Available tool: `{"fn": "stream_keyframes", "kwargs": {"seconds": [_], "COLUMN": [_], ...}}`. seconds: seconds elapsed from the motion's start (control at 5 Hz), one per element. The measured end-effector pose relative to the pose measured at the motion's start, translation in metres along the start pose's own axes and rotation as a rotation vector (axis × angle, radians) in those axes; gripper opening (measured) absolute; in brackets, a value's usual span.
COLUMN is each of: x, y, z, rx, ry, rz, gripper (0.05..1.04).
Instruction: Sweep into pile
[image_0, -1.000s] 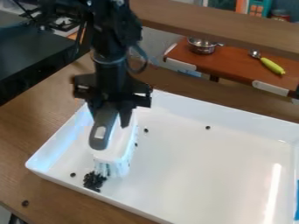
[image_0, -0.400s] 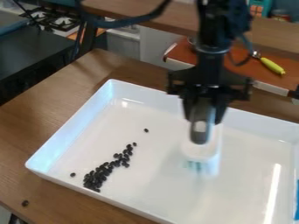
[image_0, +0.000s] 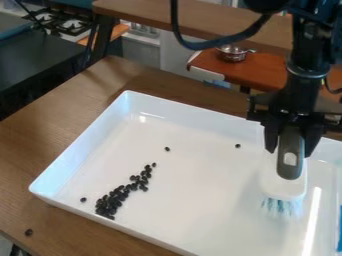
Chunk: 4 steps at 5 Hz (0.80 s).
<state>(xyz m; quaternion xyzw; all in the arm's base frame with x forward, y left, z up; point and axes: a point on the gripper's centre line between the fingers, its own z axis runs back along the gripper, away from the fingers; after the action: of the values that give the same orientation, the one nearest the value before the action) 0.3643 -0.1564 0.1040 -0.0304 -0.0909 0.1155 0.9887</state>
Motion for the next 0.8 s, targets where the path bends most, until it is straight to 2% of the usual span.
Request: {"fn": "stream_keyframes", "kwargs": {"seconds": [0.4, 0.8], "x": [0.017, 0.032], "y": [0.026, 0.05], "z": [-0.012, -0.012], "rx": [0.035, 0.036], "ry": [-0.015, -0.014], "rz": [0.047, 0.093], "gripper": [0.505, 0.505]}}
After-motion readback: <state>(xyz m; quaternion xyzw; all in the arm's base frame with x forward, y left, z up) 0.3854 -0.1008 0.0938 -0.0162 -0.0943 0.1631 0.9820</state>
